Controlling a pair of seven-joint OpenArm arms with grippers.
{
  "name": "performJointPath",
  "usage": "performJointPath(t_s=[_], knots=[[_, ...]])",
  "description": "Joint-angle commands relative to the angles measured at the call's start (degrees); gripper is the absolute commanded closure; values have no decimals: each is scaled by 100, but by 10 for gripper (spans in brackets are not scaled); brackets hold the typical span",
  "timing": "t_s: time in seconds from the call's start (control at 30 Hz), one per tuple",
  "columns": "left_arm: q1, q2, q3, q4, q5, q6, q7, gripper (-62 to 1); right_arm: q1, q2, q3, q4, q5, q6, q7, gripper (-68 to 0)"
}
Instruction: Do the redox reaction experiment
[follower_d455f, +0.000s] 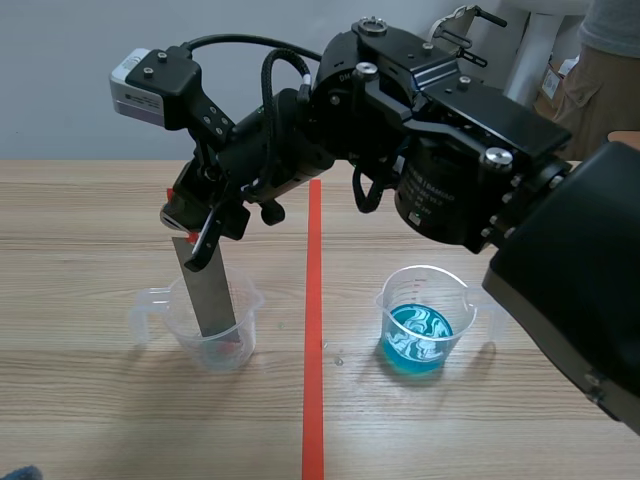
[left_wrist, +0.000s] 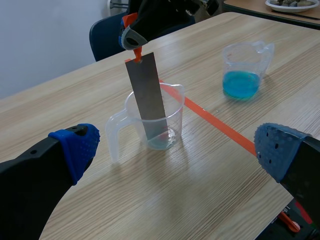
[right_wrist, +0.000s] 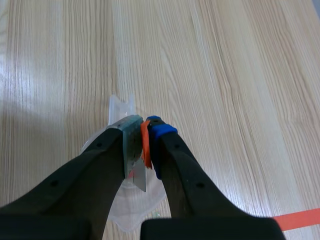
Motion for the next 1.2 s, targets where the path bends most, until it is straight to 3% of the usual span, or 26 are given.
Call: performJointPath(t_s=[0.0, 0.5, 0.57, 0.7, 0.87, 0.93, 1.17], knots=[[-20, 44, 22, 114, -13, -11, -105, -623, 90, -92, 9, 26, -55, 7, 105, -6], [-20, 44, 22, 114, -11, -11, -105, -623, 87, -195, 9, 24, -48, 68, 98, -22], [-20, 44, 22, 114, -11, -11, -105, -623, 87, -208, 9, 24, -48, 68, 92, -105], [-20, 46, 22, 114, -11, -11, -105, -623, 87, -236, -26, 24, -52, 68, 26, -386], [-20, 46, 22, 114, -11, -11, -105, -623, 87, -238, -372, 24, -50, 68, 28, -638], [-20, 46, 22, 114, -11, -11, -105, -623, 87, -238, -595, 24, -50, 68, 28, -679], [-20, 46, 22, 114, -11, -11, -103, -623, 87, -256, -1202, 24, 11, 68, 35, -679]])
